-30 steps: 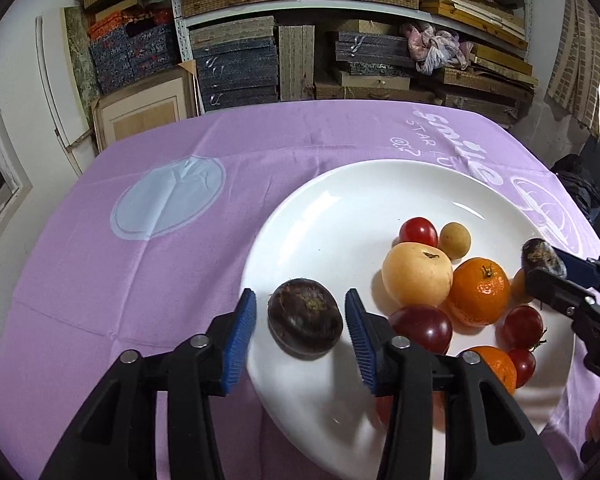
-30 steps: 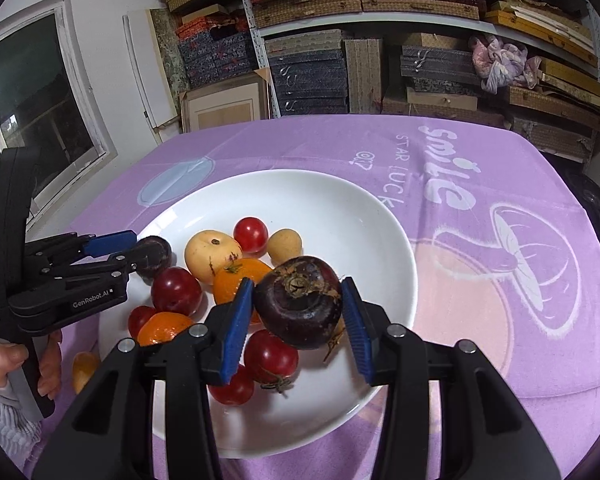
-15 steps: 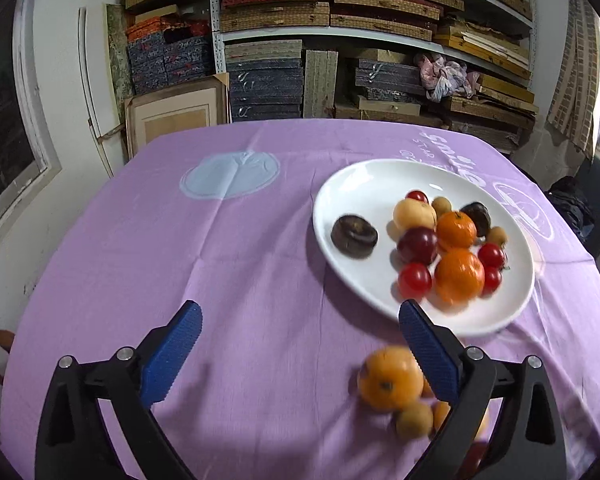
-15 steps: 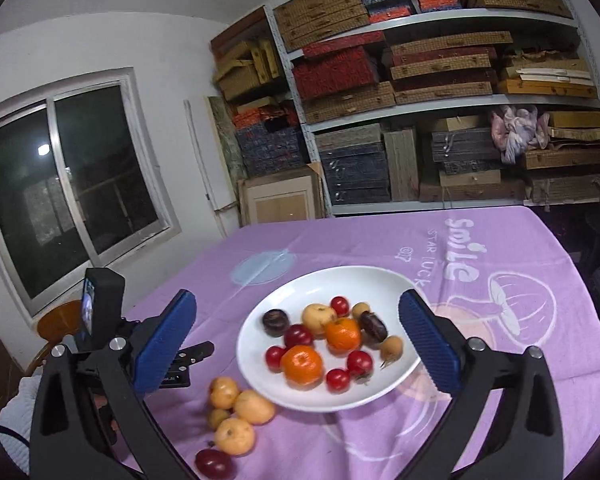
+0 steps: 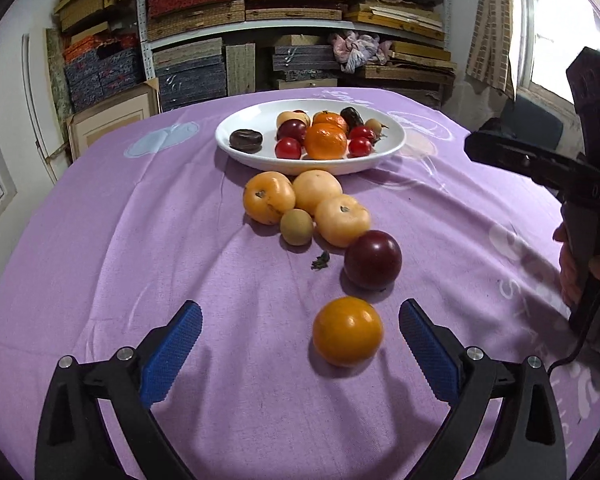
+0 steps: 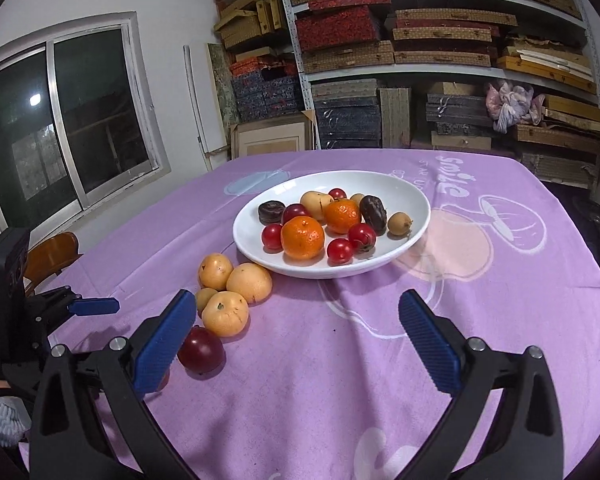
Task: Organize fruits
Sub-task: 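Grasp an orange fruit with the left gripper while the right grasps a dark red plum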
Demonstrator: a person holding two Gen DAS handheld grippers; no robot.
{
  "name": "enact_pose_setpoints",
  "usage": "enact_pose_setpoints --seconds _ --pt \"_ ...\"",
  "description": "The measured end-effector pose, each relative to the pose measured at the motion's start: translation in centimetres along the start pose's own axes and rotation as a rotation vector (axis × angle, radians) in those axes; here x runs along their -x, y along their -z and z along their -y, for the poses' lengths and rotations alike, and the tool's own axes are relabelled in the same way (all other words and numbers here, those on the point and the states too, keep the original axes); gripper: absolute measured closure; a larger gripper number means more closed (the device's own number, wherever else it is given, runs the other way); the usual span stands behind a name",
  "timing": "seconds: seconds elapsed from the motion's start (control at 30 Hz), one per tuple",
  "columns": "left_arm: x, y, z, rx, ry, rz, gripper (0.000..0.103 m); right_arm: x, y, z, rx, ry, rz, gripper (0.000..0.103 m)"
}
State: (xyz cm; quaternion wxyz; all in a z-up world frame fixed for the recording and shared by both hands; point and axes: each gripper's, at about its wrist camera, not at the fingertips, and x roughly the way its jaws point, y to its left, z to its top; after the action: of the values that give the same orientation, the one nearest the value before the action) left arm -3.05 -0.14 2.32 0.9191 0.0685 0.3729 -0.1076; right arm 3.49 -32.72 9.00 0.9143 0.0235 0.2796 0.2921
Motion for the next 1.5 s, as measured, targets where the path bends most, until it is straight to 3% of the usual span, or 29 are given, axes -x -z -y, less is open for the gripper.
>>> enact_pose_setpoints --seconds 0.13,0.3,0.47,0.67,0.77,0.93,1.03,1.13,1.27,1.4,1.47,1.5 --pt "-1.1 -0.1 0.9 -0.036 0.007 -0.041 0.004 -0.5 0.3 -0.1 0.005 0.002 -0.03 0.004" --pt "-2.1 -0.1 -0.2 0.018 0.011 -0.09 0.004 -1.3 0.6 0.1 -0.009 -0.014 -0.069 0.004" --pt "-2.0 -0.1 -0.7 0.046 -0.015 -0.086 0.007 -2.1 0.9 -0.2 0.002 -0.018 -0.103 0.004" --pt "-1.9 -0.1 -0.6 0.055 -0.007 -0.088 0.029 -2.8 1.2 -1.4 0.039 -0.041 -0.132 0.004" --pt "-2.1 0.0 -0.3 0.044 0.007 -0.1 0.062 -3.4 1.5 -2.4 0.059 -0.064 -0.166 0.004" --pt "-2.0 0.2 -0.7 0.071 0.024 -0.098 0.063 -3.9 2.0 -4.8 0.124 -0.084 -0.19 0.006" --pt "-1.8 0.2 -1.6 0.101 0.0 -0.092 0.063 -4.6 2.2 -5.8 0.145 -0.081 -0.223 0.03" --pt "-1.6 0.4 -2.9 0.15 -0.036 -0.085 0.063 -5.8 2.5 -6.3 0.134 -0.085 -0.281 0.043" --pt "-1.5 0.5 -4.2 0.206 -0.036 -0.096 0.063 -7.2 2.9 -7.5 0.141 -0.091 -0.338 0.047" --pt "-1.5 0.5 -3.9 0.187 -0.03 -0.096 0.063 -8.2 3.1 -8.4 0.142 -0.1 -0.37 0.052" --pt "-1.4 0.5 -3.8 0.18 -0.021 -0.096 0.063 -8.7 3.1 -8.5 0.133 -0.101 -0.384 0.056" --pt "-1.4 0.5 -3.7 0.179 -0.018 -0.096 0.063 -8.8 3.1 -8.4 0.123 -0.102 -0.384 0.063"
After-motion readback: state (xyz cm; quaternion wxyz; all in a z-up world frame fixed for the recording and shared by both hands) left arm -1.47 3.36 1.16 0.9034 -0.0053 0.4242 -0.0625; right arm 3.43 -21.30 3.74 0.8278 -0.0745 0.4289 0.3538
